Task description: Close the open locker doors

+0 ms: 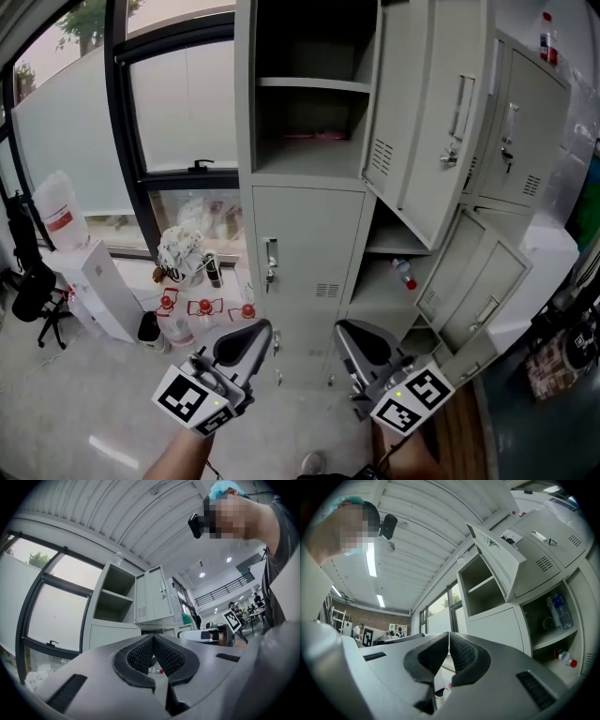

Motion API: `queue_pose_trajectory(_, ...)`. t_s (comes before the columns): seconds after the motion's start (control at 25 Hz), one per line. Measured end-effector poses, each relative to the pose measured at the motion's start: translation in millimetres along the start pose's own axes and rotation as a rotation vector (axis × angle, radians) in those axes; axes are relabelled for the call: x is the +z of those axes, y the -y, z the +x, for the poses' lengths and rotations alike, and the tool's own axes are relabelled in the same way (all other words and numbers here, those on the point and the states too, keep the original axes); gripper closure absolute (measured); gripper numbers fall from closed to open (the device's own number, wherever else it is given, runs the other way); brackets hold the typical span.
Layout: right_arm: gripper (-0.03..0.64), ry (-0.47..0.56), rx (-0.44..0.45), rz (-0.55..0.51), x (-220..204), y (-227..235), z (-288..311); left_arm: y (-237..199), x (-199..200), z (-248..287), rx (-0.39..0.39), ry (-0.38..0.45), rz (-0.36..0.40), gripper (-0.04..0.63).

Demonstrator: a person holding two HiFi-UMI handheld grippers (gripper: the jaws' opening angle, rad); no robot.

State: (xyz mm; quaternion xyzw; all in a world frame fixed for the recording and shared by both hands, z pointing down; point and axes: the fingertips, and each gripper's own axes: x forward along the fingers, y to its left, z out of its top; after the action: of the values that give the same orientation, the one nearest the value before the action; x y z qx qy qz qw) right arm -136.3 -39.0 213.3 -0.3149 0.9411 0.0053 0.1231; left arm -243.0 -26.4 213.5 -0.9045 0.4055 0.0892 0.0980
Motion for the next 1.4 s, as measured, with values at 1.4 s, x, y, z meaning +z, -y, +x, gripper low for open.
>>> queue_pose_trajectory(1.4,0.6,0.097,-0.182,-0.024,41.1,136.5,-24.8,-26.1,-25.5,118.8,-0.093,-0.005,-0.013,0.586)
